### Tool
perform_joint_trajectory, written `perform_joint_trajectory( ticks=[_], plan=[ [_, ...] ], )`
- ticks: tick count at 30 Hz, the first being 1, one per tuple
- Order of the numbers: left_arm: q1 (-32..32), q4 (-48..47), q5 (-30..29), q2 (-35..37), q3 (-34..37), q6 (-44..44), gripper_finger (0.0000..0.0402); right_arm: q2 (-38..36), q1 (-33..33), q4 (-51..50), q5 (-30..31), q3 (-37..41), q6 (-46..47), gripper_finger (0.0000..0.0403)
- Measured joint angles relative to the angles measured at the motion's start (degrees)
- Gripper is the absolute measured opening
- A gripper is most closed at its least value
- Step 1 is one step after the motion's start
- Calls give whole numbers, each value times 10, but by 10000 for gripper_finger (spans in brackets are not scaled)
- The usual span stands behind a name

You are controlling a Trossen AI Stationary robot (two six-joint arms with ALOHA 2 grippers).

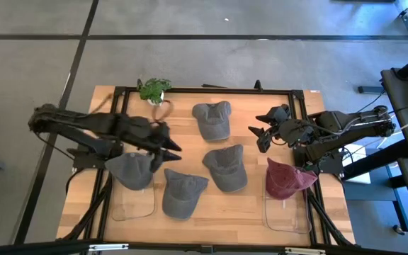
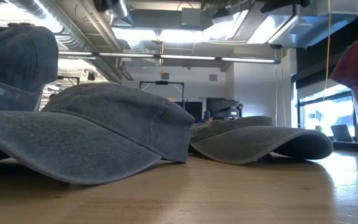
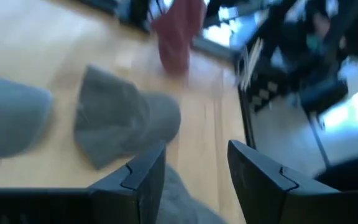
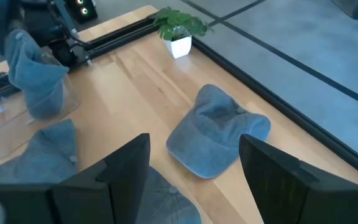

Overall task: Pick & Place hat
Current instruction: Put the dark blue cap into the left transparent bin

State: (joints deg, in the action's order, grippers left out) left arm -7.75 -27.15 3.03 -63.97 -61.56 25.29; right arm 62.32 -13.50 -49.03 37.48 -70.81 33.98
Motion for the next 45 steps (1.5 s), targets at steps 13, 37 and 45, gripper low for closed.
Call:
perform_joint_trajectory(
  ticks=[13,37,45],
  plan=[
    [5,19,64,-175,0,-60,220,36,0,-6,-19,0,-27,247],
    [2,-16,162,-322,0,-31,229,47,0,-8,-52,0,-31,247],
    [2,-14,162,-325,0,-34,165,47,0,-6,-93,0,-27,247]
  ],
)
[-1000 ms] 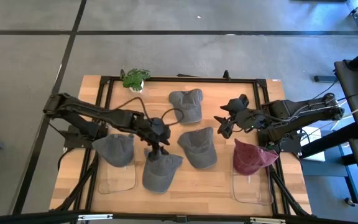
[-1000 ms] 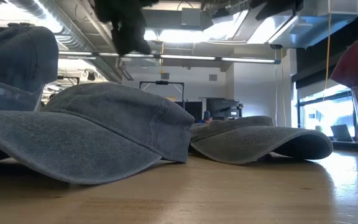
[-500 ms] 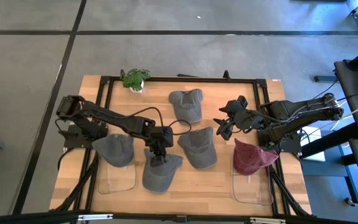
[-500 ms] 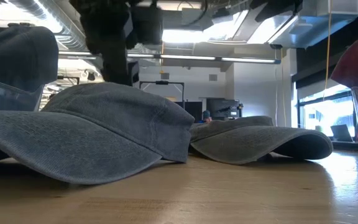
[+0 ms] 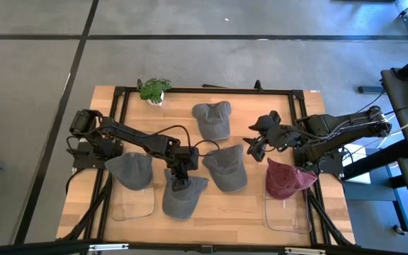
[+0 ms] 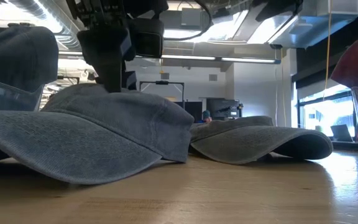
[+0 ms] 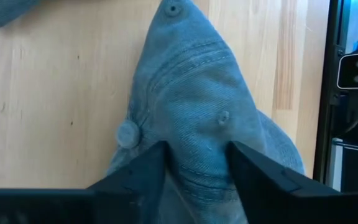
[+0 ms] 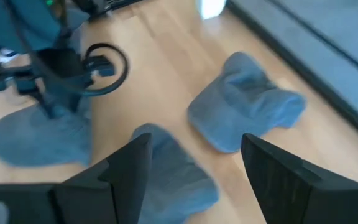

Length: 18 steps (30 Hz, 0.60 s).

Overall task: Pick & Place hat
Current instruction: Put the dark blue cap into the left transparent bin

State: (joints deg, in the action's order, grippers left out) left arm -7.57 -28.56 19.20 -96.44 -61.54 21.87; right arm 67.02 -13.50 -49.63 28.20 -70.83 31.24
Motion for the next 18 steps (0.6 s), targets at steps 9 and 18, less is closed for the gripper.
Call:
perform_joint_trajectory(
  ticks=[9,18],
  plan=[
    [1,2,-8,10,0,5,14,0,0,6,-104,0,22,247],
    [6,16,-110,103,0,30,6,0,0,43,-109,0,-30,247]
  ],
)
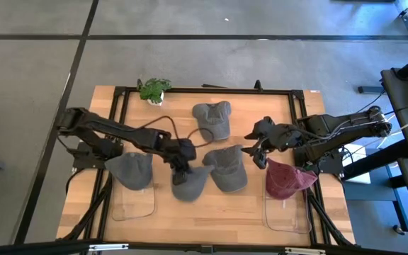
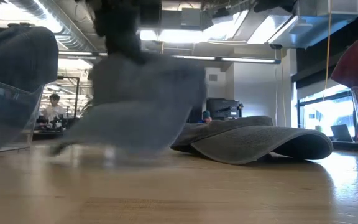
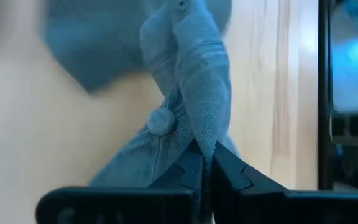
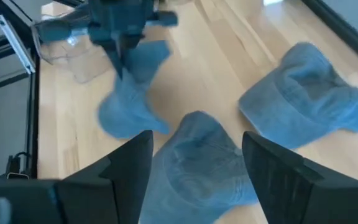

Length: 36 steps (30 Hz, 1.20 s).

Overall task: Pick & Place hat
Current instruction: Put the dark blue cap into the left transparent bin

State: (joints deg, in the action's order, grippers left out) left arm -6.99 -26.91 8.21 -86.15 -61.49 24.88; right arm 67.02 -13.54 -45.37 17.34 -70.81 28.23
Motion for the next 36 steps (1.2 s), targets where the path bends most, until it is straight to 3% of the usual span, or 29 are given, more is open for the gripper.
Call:
perform_joint_trajectory(
  ticks=[8,12,20,29,36],
  plan=[
    [-16,140,-206,100,0,-35,5,-1,0,38,5,6,-49,247],
    [-23,196,-272,132,-1,-69,5,-6,0,93,8,46,-48,247],
    [-34,252,-306,144,-1,-156,4,-15,19,293,-68,130,-1,247],
    [-41,300,-310,144,-1,-200,4,-15,41,304,-55,142,50,247],
    [-42,346,-410,144,-1,-203,4,-15,35,351,-68,142,52,219]
  ],
)
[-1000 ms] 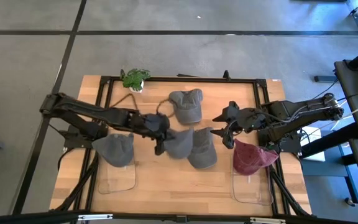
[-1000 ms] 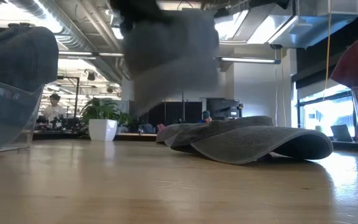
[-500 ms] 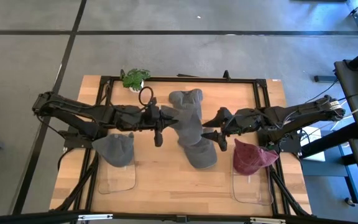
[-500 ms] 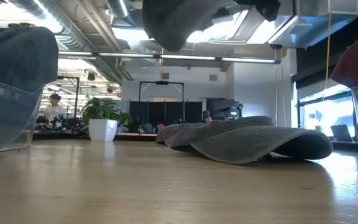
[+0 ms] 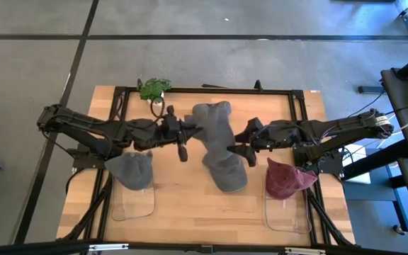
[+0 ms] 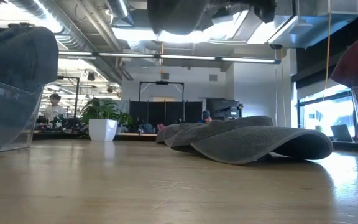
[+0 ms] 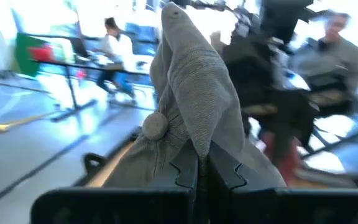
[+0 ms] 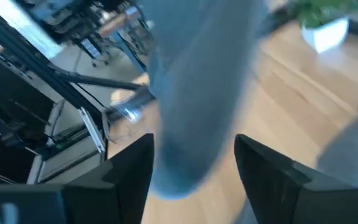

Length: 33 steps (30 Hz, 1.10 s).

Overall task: Pick & Place hat
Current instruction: Put the dark blue cap into the left transparent bin

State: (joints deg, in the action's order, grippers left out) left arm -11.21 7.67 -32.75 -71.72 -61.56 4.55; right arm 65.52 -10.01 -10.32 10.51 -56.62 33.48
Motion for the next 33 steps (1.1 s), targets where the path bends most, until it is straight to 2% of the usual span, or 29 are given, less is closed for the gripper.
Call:
perform_joint_trajectory(
  ticks=[7,15,21,25,28,33],
  plan=[
    [0,47,-21,0,0,-9,4,0,-2,36,10,0,-23,146],
    [0,52,-19,0,0,-19,13,0,-2,54,39,0,-45,19],
    [0,51,-18,0,0,-35,25,-10,-2,43,31,0,-41,16],
    [-7,48,-19,8,0,-56,28,-36,-2,2,28,-3,-41,16],
    [-12,44,-21,25,0,-65,37,-54,-2,-77,24,-20,-43,16],
    [-19,7,-23,61,0,-66,62,-61,-2,-281,-25,-85,-32,16]
  ],
)
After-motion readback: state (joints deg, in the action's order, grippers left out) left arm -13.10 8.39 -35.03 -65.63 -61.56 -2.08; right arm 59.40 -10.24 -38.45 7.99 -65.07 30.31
